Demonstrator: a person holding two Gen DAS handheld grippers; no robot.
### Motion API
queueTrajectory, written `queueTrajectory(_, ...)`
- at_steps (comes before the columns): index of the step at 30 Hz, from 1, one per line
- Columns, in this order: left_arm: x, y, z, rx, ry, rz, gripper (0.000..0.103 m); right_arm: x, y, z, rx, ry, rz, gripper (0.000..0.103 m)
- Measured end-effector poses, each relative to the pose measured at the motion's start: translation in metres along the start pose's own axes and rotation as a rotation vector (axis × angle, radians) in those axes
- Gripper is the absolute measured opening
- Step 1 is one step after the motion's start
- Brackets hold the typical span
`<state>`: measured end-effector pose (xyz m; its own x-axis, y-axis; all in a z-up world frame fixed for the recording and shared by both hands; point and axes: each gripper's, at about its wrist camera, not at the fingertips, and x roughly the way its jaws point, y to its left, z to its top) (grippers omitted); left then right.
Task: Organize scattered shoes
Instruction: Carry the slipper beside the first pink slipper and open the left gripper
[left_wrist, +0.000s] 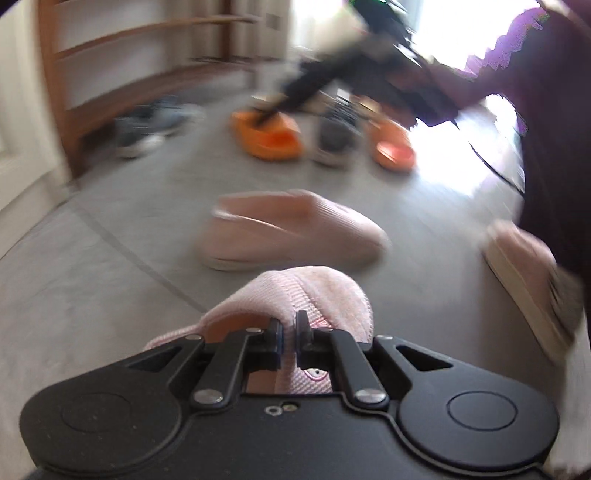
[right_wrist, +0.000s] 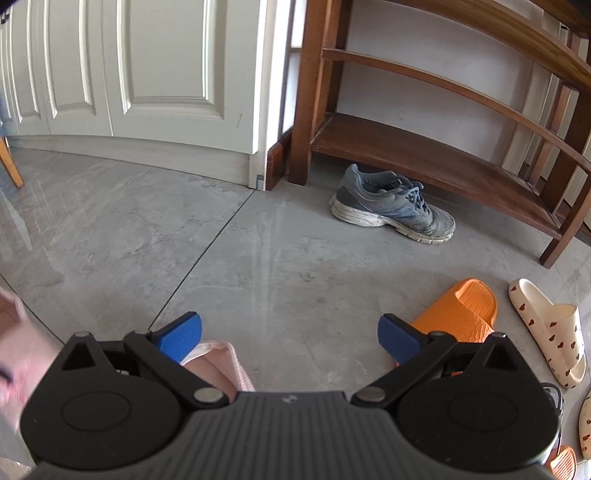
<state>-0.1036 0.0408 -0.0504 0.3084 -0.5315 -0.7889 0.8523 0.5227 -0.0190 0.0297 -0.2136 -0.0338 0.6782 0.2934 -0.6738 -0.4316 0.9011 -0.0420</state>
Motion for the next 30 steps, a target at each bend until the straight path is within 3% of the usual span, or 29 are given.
queueTrajectory(2, 0.010, -0.017, 0.002, 0.077, 0.012, -0.013, 0.010, -0.001, 0.000, 0.000, -0.006, -0.004, -0.003, 0.103)
queueTrajectory(7, 0.021, -0.035, 0.003, 0.178, 0.020, 0.073, 0.017, -0.004, -0.004, -0.003, -0.005, -0.002, -0.004, 0.103)
queueTrajectory(8, 0.019, -0.032, 0.001, 0.158, 0.017, 0.088, 0.024, -0.004, -0.004, -0.003, -0.005, -0.002, -0.003, 0.103)
queueTrajectory(10, 0.013, -0.027, -0.002, 0.114, 0.010, 0.116, 0.023, -0.005, -0.004, -0.005, -0.007, 0.000, 0.000, 0.103)
queueTrajectory(15, 0.000, -0.006, -0.016, -0.153, 0.042, 0.068, 0.025, 0.003, -0.009, -0.020, 0.008, 0.049, -0.011, 0.103)
queueTrajectory(23, 0.010, -0.013, -0.046, -0.226, 0.154, -0.052, 0.025, 0.013, -0.018, -0.042, 0.039, 0.124, -0.041, 0.103)
queueTrajectory(26, 0.024, -0.009, -0.051, -0.263, 0.193, -0.055, 0.025, 0.017, -0.021, -0.048, 0.050, 0.154, -0.047, 0.103)
queueTrajectory(30, 0.050, 0.005, -0.054, -0.308, 0.266, 0.036, 0.025, 0.018, -0.021, -0.051, 0.046, 0.169, -0.044, 0.103)
